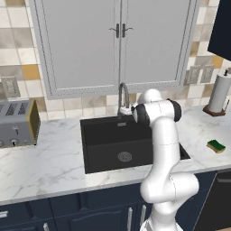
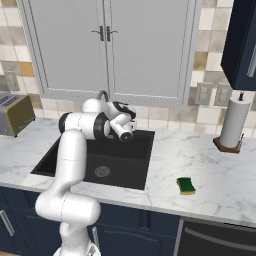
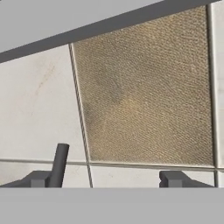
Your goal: Soak the sponge with water for a few seconds and then drop it inside the sink.
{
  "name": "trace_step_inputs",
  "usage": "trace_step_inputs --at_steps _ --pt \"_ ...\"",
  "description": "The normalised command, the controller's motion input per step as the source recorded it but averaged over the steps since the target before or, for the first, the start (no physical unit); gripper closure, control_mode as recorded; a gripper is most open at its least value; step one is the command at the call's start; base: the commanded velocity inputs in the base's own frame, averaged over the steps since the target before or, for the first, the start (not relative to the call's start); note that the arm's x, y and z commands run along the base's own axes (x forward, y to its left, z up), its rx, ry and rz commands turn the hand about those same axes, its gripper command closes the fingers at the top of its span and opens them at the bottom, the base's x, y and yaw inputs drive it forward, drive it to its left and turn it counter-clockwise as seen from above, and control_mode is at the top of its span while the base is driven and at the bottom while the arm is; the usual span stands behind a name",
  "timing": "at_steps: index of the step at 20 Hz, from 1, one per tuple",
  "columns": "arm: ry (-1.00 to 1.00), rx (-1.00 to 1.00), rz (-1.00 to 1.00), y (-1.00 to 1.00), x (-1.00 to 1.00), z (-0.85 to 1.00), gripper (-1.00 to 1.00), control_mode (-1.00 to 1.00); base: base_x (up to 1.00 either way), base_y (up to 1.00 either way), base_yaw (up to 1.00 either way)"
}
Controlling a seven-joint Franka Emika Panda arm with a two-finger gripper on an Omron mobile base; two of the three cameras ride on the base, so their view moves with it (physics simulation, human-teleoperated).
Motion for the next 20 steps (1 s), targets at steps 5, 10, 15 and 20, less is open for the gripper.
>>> trace_step_inputs --at_steps 5,10,15,20 --pt "0.0 0.0 -0.02 -0.27 0.2 -0.37 -1.0 -1.0 0.0 0.0 0.0" --pt "0.0 0.0 -0.02 -0.29 0.22 -0.36 -1.0 -1.0 0.0 0.0 0.0" --pt "0.01 0.0 -0.03 -0.34 0.19 -0.41 -1.0 -1.0 0.0 0.0 0.0" --pt "0.02 0.0 -0.02 -0.37 0.18 -0.44 -1.0 -1.0 0.0 0.0 0.0"
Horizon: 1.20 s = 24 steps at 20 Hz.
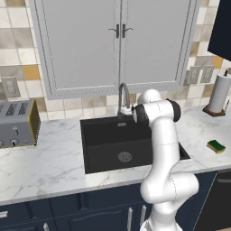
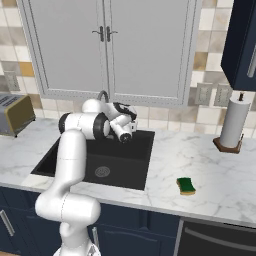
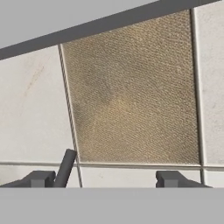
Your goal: Soak the sponge with water for a few seconds and then drop it inside the sink.
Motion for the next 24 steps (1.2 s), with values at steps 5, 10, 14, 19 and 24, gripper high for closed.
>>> trace_step_inputs --at_steps 5,10,14,19,24 --pt "0.02 0.0 -0.02 -0.36 0.17 -0.46 -1.0 -1.0 0.0 0.0 0.0" --pt "0.02 0.01 -0.02 -0.33 0.13 -0.43 -1.0 -1.0 0.0 0.0 0.0" --pt "0.04 0.0 -0.02 -0.35 0.15 -0.47 -1.0 -1.0 0.0 0.0 0.0" --pt "0.05 0.01 -0.02 -0.38 0.15 -0.49 -1.0 -1.0 0.0 0.0 0.0" --pt "0.05 0.01 -0.02 -0.37 0.14 -0.52 -1.0 -1.0 0.0 0.0 0.0"
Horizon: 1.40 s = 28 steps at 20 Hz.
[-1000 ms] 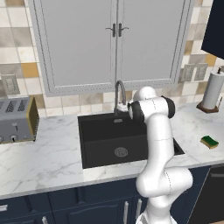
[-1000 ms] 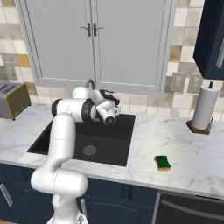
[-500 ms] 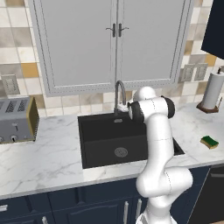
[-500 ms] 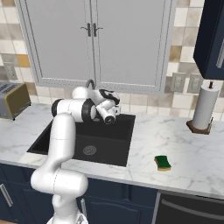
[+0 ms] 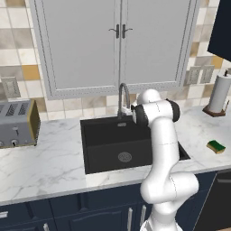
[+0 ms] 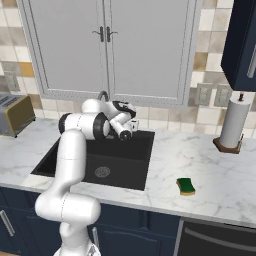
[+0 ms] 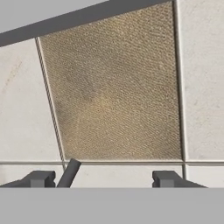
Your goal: Soak the sponge with water for a few seconds and then drop it inside the sink.
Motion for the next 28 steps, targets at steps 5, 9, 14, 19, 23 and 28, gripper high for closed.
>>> trace_step_inputs --at_steps 5,9,14,19,23,28 --pt "0.03 0.02 -0.03 -0.43 0.12 -0.54 -1.0 -1.0 0.0 0.0 0.0" --pt "0.01 0.02 -0.04 -0.48 0.11 -0.55 -1.0 -1.0 0.0 0.0 0.0" --pt "0.01 0.03 -0.05 -0.54 0.08 -0.61 -1.0 -1.0 0.0 0.0 0.0" --pt "0.03 0.03 -0.05 -0.55 0.05 -0.67 -1.0 -1.0 0.0 0.0 0.0" --pt "0.04 0.06 -0.06 -0.64 0.0 -0.72 -1.0 -1.0 0.0 0.0 0.0" --pt "0.1 0.05 -0.08 -0.68 0.0 -0.81 -1.0 -1.0 0.0 0.0 0.0"
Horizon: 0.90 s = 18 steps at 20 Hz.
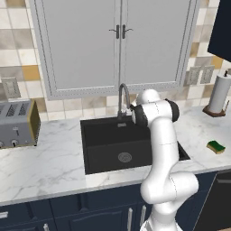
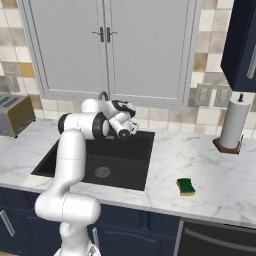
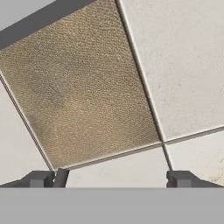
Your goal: Soak the sponge with water for a few seconds and then drop it inside the sink.
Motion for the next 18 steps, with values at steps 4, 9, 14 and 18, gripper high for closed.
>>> trace_step_inputs --at_steps 4,9,14,18 --pt "0.14 0.03 -0.09 -0.73 0.0 -0.87 -1.0 -1.0 0.0 0.0 0.0" --pt "0.16 0.02 -0.1 -0.77 0.0 -0.93 -1.0 -1.0 0.0 0.0 0.0" --pt "0.15 0.02 -0.1 -0.8 0.0 -0.92 -1.0 -1.0 0.0 0.0 0.0" --pt "0.0 0.04 -0.03 -0.5 0.0 -0.16 -1.0 -1.0 0.0 0.0 0.0"
